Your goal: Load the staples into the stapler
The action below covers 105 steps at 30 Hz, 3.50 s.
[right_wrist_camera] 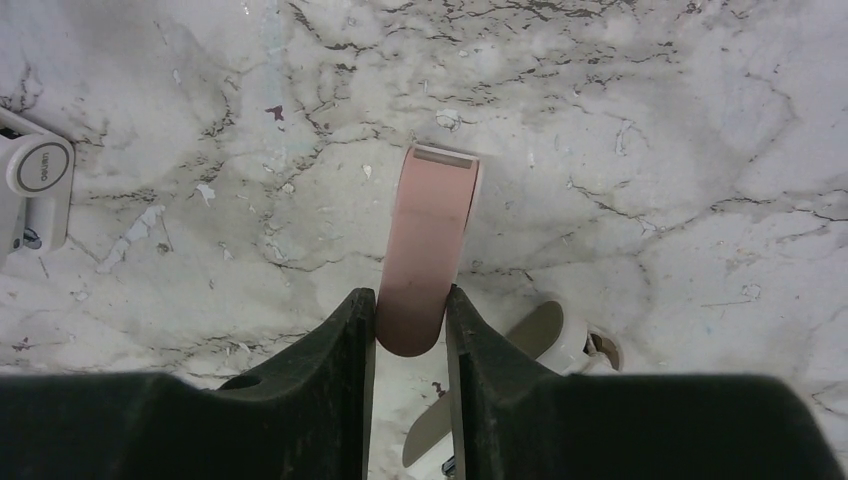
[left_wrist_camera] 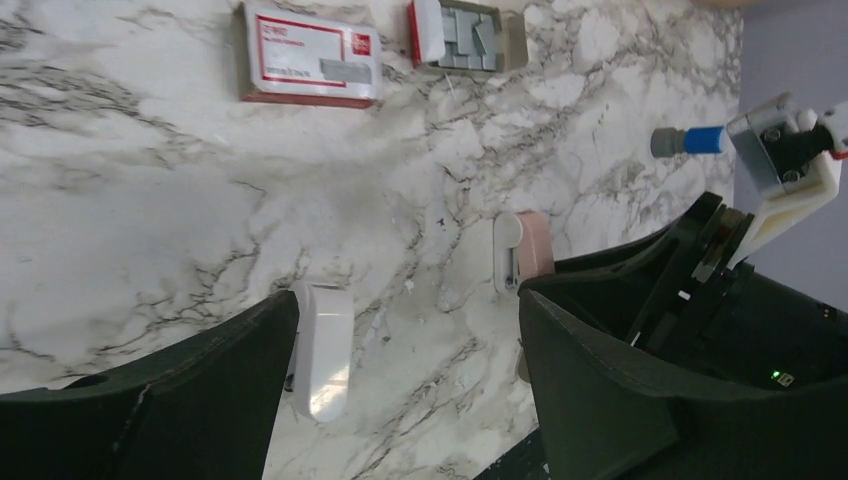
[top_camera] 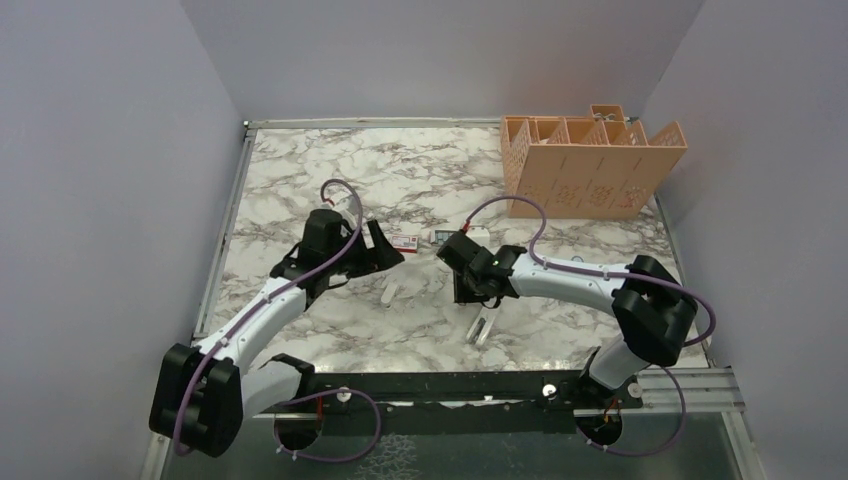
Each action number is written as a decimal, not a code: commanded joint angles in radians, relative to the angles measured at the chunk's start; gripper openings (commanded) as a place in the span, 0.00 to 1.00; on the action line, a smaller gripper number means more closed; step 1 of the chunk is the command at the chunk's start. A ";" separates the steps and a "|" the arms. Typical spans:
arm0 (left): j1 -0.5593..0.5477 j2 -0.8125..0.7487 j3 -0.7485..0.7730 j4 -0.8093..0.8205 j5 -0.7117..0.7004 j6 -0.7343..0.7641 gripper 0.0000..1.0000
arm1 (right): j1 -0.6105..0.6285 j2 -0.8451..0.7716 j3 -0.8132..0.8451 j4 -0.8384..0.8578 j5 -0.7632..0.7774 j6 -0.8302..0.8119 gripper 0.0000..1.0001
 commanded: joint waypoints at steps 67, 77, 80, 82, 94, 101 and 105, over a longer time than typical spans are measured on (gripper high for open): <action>-0.421 0.250 -0.225 0.593 -0.104 -0.159 0.00 | -0.252 -0.343 -0.080 0.155 -0.366 -0.012 0.22; -0.422 0.273 -0.212 0.593 -0.067 -0.130 0.00 | -0.291 -0.308 -0.055 0.142 -0.341 -0.090 0.25; -0.422 0.275 -0.205 0.593 -0.043 -0.112 0.00 | -0.298 -0.288 -0.053 0.151 -0.335 -0.122 0.28; -0.423 0.275 -0.200 0.593 -0.028 -0.096 0.00 | -0.302 -0.274 -0.050 0.161 -0.337 -0.142 0.30; -0.426 0.267 -0.195 0.593 -0.013 -0.085 0.00 | -0.327 -0.194 -0.077 0.231 -0.513 -0.179 0.39; -0.425 0.297 -0.184 0.592 -0.043 -0.133 0.00 | -0.327 -0.169 -0.140 0.322 -0.669 -0.136 0.52; -0.425 0.312 -0.172 0.593 -0.048 -0.156 0.00 | -0.326 -0.162 -0.169 0.372 -0.687 -0.106 0.65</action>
